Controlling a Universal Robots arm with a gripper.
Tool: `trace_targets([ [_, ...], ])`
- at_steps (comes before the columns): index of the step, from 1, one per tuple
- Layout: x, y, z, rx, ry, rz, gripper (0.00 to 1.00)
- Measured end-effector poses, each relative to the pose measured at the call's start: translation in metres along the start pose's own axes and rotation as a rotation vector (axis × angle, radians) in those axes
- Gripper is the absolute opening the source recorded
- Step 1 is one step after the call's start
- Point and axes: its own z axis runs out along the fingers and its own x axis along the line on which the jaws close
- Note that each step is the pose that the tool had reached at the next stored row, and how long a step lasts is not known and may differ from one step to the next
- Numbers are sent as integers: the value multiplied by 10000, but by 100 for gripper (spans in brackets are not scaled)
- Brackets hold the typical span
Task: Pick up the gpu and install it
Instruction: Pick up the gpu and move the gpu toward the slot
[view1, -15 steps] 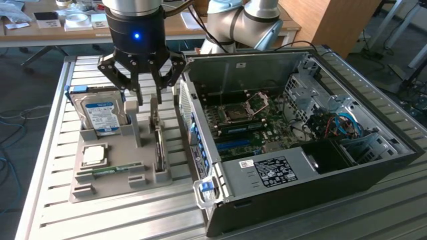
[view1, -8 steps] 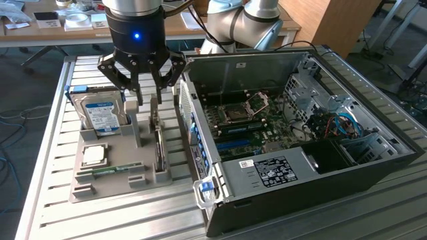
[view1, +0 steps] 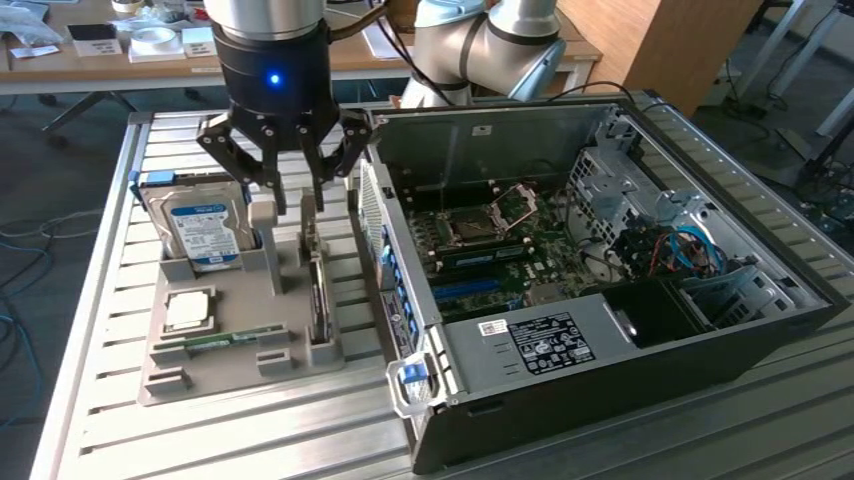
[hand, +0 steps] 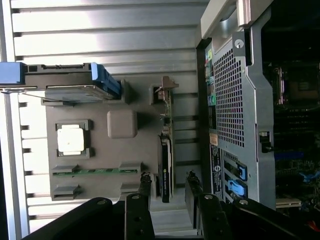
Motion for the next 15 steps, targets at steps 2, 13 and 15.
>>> trace_targets([
  [2,1,-1,18,1,1,0,42],
  [13,3,-6,130,1,2,0,42],
  [15,4,-7,152,1,1,0,42],
])
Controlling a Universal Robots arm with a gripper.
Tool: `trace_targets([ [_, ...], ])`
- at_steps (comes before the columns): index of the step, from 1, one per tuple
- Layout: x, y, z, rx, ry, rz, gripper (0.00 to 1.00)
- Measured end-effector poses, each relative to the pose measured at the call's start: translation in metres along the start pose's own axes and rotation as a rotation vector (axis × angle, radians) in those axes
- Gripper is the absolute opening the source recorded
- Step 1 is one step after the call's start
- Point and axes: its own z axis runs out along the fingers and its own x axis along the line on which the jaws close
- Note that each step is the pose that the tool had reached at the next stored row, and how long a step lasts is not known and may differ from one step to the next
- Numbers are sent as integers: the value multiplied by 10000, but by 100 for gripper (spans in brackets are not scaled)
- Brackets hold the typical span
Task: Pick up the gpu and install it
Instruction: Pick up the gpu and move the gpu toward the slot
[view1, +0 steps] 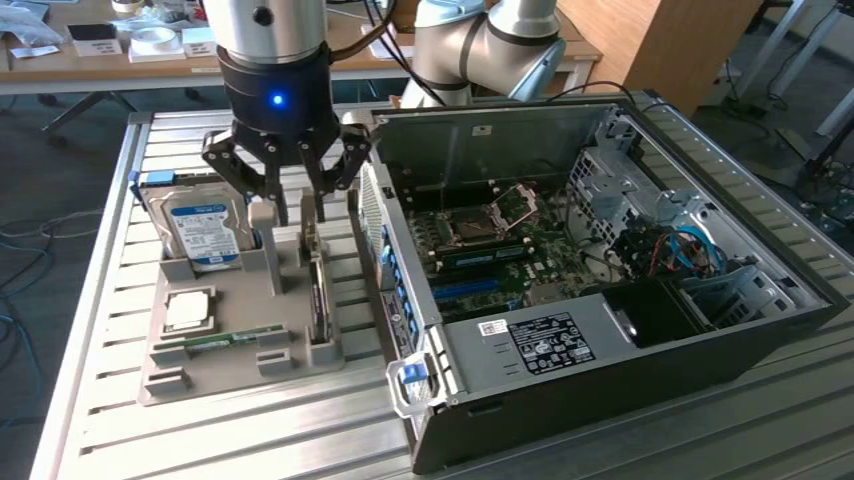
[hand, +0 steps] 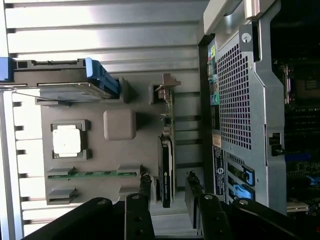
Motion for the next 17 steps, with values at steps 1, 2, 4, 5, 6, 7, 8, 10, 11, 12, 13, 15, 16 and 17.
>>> trace_targets([
  [1,0,0,10,0,-1,0,42],
  [2,0,-1,19,-1,-1,0,42],
  [4,1,-2,39,-1,-1,0,42],
  [5,1,-2,50,0,0,0,42],
  [6,2,-3,64,-1,-1,0,42],
  [7,2,-3,79,0,-1,0,42],
  [8,2,-4,96,-1,-1,0,42],
  [10,3,-6,127,0,-1,0,42],
  [11,3,-7,142,0,0,0,42],
  [12,4,-7,155,0,0,0,42],
  [13,4,-8,168,-1,-1,0,42],
  [15,4,-9,189,-1,-1,0,42],
  [16,5,-9,198,-1,0,0,42],
  [17,5,-9,205,0,-1,0,42],
])
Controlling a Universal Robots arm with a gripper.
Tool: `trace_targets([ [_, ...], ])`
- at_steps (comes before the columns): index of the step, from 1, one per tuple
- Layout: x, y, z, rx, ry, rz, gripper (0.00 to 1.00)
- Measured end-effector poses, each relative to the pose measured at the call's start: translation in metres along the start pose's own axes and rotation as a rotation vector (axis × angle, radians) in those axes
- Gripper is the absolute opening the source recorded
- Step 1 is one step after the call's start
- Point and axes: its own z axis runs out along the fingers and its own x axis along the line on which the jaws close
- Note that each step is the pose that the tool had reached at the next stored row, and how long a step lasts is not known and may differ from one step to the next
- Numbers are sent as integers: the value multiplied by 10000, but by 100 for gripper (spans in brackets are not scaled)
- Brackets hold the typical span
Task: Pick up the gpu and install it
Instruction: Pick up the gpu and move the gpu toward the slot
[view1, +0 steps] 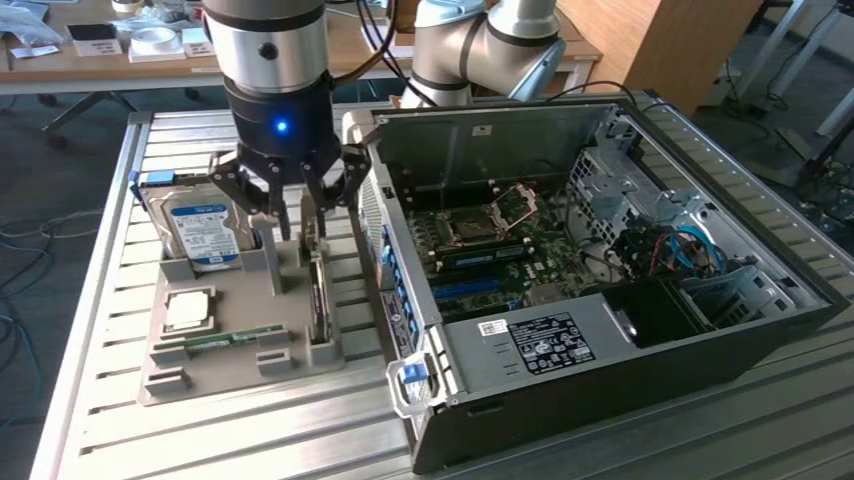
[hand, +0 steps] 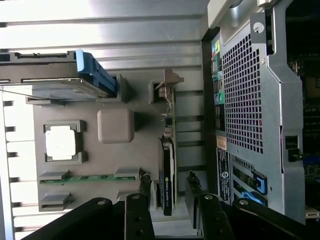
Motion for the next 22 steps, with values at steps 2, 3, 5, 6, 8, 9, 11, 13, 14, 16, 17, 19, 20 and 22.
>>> trace_targets([
  [2,0,0,3,2,2,0,42],
  [3,0,0,3,2,2,0,42],
  [5,0,-1,4,1,1,0,42],
  [6,1,-3,5,-1,-1,2,42],
  [8,-1,-20,4,-1,-1,0,42],
  [9,-3,-29,3,0,1,1,42],
  [11,-8,-44,13,-3,-2,0,42],
  [13,-7,-47,44,0,0,5,42],
  [14,-7,-48,62,0,0,4,42],
  [16,-14,-51,87,1,0,1,42],
  [17,-19,-52,95,4,1,2,42],
  [19,-25,-54,116,6,0,3,42],
  [20,-26,-55,129,6,-1,4,42],
  [22,-26,-56,150,7,0,4,42],
])
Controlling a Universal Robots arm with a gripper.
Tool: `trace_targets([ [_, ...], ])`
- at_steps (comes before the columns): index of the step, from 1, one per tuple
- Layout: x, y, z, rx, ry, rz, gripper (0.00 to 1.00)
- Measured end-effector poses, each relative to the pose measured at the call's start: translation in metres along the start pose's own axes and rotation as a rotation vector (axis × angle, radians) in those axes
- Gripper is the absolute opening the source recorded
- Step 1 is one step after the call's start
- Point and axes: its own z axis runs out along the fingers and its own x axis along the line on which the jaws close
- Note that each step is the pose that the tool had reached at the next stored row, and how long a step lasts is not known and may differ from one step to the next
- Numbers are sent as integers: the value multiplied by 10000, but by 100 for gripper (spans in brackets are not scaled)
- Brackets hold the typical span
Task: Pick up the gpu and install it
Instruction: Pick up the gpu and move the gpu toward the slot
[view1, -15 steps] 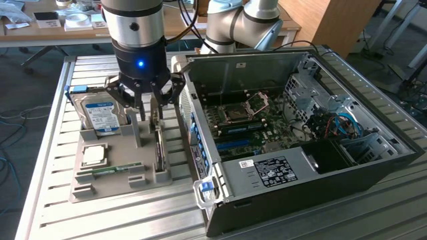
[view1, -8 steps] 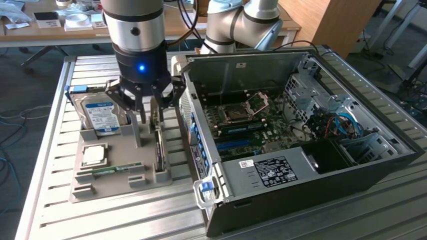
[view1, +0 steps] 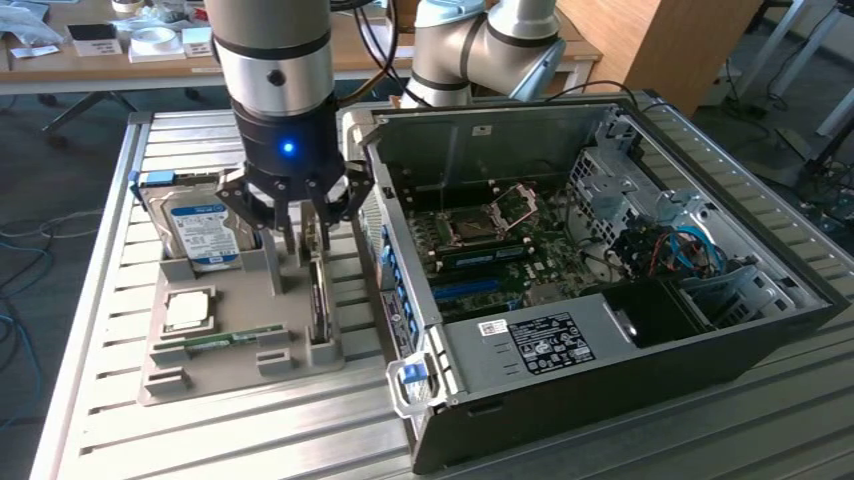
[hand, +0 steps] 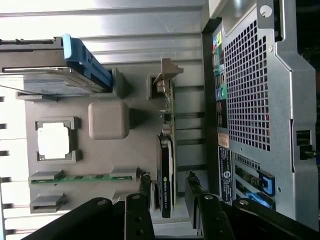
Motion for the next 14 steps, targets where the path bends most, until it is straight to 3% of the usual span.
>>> trace_targets([
  [14,1,-4,75,0,0,-1,42],
])
